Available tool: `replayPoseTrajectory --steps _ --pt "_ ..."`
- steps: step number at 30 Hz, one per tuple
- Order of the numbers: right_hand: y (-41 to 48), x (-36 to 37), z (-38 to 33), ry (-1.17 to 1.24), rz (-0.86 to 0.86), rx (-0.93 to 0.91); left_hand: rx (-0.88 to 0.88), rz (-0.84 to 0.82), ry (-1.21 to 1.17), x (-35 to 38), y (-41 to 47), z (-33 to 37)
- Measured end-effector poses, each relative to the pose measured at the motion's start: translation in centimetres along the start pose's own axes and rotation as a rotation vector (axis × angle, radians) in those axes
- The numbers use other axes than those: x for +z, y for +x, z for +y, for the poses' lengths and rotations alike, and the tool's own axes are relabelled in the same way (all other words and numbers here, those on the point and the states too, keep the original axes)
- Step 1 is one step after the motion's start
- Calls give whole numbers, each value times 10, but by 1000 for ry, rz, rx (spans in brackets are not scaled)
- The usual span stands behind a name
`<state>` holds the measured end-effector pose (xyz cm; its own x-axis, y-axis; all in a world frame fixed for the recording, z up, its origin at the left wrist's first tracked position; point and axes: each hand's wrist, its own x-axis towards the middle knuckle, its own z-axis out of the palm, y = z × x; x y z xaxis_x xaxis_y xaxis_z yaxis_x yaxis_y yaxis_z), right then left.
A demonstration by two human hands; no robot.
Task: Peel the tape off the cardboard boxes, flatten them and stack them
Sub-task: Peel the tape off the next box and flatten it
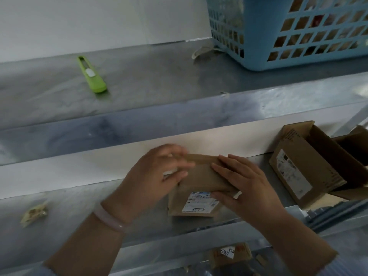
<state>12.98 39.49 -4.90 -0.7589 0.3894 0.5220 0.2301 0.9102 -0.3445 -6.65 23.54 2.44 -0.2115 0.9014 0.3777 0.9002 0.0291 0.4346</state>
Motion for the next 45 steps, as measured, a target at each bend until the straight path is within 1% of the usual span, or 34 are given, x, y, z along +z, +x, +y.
replayPoseTrajectory --steps 1,4,10,12,14,16,18,20,22,24,26,31,33,34,36,37,40,41,43,45 --pt "0 1 0 -3 -3 -4 31 -40 59 -3 1 -4" --pt "2 2 -2 -22 -27 -33 8 -114 40 -13 2 -14" --pt "9 10 -6 3 -25 -93 -30 -148 88 -23 5 -31" --pt "10 13 -7 -1 -30 -116 -20 -182 138 -25 4 -33" --pt "10 15 -10 -8 -24 -129 27 -205 225 -25 1 -35" --pt "10 17 -12 -8 -15 -128 96 -184 335 -23 -3 -34" --pt "10 18 -15 -14 -13 -127 130 -148 396 -18 -8 -33" --pt "10 19 -16 -13 -10 -128 132 -111 417 -13 -10 -32" --pt "10 19 -18 0 -1 -124 93 -75 396 -10 -11 -31" --pt "10 19 -17 7 14 -122 1 -20 319 -7 -13 -30" --pt "9 19 -16 16 32 -119 -164 65 162 -1 -15 -29" --pt "1 19 -12 63 82 -66 -693 330 -414 20 -15 -13" --pt "-4 18 -10 77 106 -53 -820 387 -643 24 -12 -4" --pt "-6 17 -8 78 119 -53 -848 394 -708 24 -11 0" --pt "-10 15 -5 73 144 -62 -837 371 -733 21 -7 2" --pt "-11 14 -4 71 154 -71 -793 337 -669 19 -5 1" --pt "-13 12 -4 51 164 -80 -598 175 -326 12 2 1" --pt "-12 11 -5 40 162 -66 -546 165 -266 11 4 2" --pt "-9 4 -11 7 135 -15 -517 195 -246 13 8 5" --pt "-2 -5 -18 -79 39 64 -556 221 -333 17 11 8"
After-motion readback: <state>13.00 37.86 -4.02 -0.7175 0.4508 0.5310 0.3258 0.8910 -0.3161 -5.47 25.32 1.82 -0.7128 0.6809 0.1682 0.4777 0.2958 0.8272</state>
